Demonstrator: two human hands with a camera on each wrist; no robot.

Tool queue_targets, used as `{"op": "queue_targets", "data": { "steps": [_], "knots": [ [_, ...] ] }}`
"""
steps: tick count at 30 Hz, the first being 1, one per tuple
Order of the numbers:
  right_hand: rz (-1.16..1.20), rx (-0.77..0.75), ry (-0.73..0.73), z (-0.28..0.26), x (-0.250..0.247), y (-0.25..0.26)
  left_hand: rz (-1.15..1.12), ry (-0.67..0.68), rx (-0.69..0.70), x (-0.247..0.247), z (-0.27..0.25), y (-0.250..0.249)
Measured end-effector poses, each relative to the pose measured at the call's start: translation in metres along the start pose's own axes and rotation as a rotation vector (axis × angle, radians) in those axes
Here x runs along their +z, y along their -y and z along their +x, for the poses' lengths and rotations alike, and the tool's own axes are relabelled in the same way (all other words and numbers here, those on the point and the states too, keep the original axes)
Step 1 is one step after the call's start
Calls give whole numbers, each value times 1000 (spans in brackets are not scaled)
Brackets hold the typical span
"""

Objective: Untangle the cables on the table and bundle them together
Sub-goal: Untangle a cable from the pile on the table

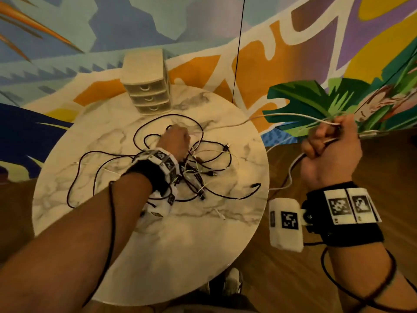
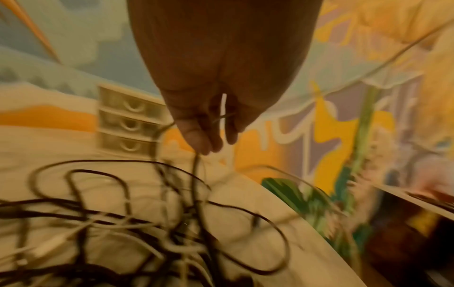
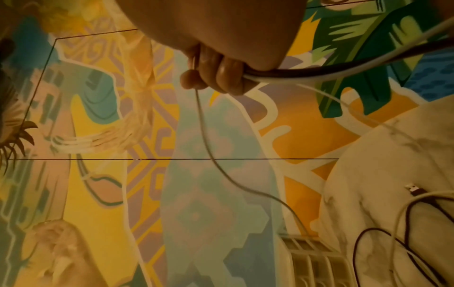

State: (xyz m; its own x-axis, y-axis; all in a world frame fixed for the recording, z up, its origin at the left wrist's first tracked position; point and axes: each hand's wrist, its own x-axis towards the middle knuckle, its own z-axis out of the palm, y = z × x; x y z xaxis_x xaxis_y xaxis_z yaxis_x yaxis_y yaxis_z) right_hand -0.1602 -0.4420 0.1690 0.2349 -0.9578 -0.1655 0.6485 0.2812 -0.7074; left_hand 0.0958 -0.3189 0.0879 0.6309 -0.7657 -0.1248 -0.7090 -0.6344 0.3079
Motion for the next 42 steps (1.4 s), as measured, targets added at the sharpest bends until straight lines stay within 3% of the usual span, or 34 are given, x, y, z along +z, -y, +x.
{"op": "queue_targets", "data": {
  "steps": [3, 8, 11, 16, 20, 23, 27, 29, 31, 33, 37, 40, 42],
  "knots": [
    [-11, 5, -57, -1, -7, -5, -46, -98, -30, -46, 10, 10],
    [-60, 58, -116, -1, -1, -25, -646, -468, 154, -119, -10, -44],
    [-123, 90, -145, 1, -1, -37, -877, -452, 253, -128, -27, -61],
    [-193, 97, -216, 3, -12, -44, -1078, -505, 254, -130, -37, -68],
    [-117, 90, -247, 8, -18, -36, -937, -369, 123, -96, -39, -47],
    [-55, 144, -172, -2, -12, -35, -652, -202, 53, -68, -47, -53],
    [-250, 168, 169, -34, 6, -46, -108, -93, 236, -63, -59, -104],
    [-408, 145, 322, -43, 15, -48, 192, -153, 389, -65, -65, -122],
    [-512, 125, 381, -45, 25, -43, 335, -223, 504, -70, -66, -127],
    [-543, 108, 408, -43, 30, -36, 365, -254, 552, -77, -69, -130],
    [-706, -130, 397, -38, 30, -28, 223, -177, 517, -74, -63, -126],
    [-445, -160, 279, -27, 30, -17, -135, 18, 325, -47, -51, -88],
    [-260, -122, 179, -15, 26, -6, -229, 47, 179, -27, -46, -52]
  ]
}}
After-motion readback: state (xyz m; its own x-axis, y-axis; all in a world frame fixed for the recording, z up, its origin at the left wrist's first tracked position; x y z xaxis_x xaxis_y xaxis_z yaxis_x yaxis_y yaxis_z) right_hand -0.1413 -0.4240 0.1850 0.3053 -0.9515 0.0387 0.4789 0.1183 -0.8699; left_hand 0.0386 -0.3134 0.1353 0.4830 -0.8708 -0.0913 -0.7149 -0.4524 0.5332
